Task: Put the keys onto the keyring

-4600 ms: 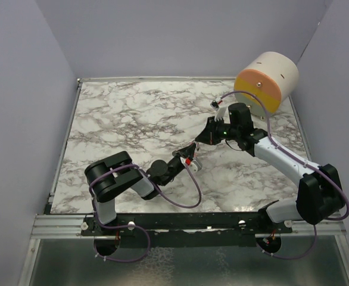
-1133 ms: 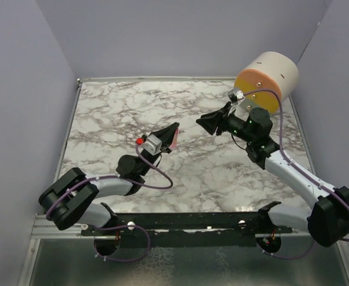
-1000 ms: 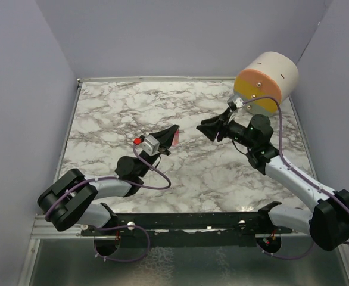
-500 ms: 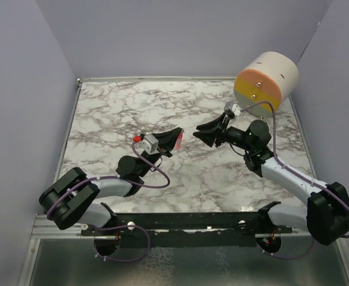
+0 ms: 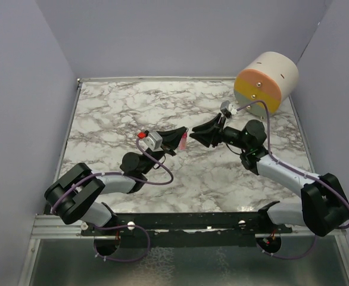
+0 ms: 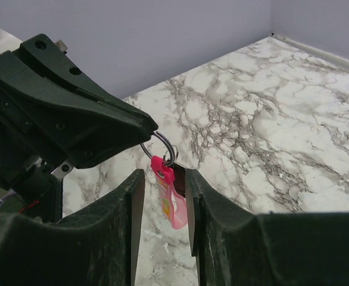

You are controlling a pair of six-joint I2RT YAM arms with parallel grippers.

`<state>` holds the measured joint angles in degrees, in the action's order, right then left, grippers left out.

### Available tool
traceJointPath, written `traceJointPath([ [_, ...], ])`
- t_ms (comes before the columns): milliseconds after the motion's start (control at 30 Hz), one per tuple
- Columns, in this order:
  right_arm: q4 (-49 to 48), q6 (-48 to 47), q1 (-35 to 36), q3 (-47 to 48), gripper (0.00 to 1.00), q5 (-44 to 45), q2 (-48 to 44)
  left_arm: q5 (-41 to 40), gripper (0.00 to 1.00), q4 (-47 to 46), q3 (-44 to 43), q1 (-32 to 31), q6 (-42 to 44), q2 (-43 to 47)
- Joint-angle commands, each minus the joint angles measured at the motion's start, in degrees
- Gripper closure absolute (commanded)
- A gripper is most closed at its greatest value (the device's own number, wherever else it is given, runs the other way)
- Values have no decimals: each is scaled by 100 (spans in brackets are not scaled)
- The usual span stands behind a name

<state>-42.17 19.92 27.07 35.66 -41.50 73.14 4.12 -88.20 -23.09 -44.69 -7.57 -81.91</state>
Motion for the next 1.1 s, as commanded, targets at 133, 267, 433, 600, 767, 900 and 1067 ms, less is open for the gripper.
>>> traceJointPath([
  [133, -405, 180, 78, 239, 69, -96, 145, 253, 100, -1295, -171, 21, -209, -130],
  [267, -495, 230, 87, 256, 70, -72, 261, 298, 100, -1296, -199, 26, -226, -132],
  [433, -630, 291, 101, 247, 71, -41, 362, 356, 100, -1296, -217, 24, -242, -130],
  [600, -723, 334, 106, 253, 71, 1, 374, 432, 100, -1300, -205, 21, -279, -125],
  [767, -766, 400, 105, 298, 77, 5, 447, 441, 100, -1296, -183, 19, -280, -101],
  [900, -814, 436, 106, 299, 84, 39, 493, 447, 100, -1295, -173, 14, -271, -65],
  [1067, -846, 451, 114, 302, 89, 68, 529, 441, 100, -1296, -175, 14, -280, -60],
])
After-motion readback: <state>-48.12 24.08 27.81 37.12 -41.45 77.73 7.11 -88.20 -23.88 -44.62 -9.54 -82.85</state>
